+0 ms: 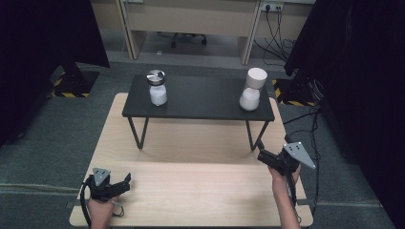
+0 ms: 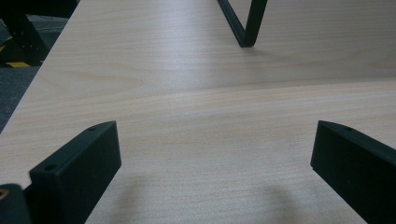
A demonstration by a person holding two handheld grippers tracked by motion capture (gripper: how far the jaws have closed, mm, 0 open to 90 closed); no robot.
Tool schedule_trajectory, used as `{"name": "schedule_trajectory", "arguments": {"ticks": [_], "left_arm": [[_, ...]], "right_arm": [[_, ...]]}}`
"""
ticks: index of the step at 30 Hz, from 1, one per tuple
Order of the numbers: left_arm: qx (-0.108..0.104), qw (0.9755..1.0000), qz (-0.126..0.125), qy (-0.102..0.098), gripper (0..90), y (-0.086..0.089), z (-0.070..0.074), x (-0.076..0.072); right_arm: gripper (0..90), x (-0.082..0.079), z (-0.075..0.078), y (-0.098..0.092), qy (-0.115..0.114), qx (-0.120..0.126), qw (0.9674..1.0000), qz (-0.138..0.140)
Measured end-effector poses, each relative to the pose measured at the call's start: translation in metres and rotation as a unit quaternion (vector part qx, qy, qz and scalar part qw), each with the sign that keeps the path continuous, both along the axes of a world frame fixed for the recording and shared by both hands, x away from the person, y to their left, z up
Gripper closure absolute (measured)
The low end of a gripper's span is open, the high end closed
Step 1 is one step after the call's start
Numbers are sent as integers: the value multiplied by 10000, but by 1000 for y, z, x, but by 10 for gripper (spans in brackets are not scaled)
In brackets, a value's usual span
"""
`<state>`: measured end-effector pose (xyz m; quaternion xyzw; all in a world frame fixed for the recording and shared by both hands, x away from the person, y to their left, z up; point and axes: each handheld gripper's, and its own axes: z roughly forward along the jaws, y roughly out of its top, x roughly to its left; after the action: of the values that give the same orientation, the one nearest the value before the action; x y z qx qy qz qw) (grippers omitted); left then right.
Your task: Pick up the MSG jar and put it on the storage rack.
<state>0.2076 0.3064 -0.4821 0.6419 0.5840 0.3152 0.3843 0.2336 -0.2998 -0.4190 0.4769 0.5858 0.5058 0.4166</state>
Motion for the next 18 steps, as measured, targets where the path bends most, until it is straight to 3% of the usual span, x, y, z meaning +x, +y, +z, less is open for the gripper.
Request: {"name": "schedule_trajectory", "arguments": {"ticks": [18], "left_arm": [[71,10000,-42,33,8,-1,1,1]], "right_arm": [[3,-34,-47,-9,467,129,9985,-254]]}}
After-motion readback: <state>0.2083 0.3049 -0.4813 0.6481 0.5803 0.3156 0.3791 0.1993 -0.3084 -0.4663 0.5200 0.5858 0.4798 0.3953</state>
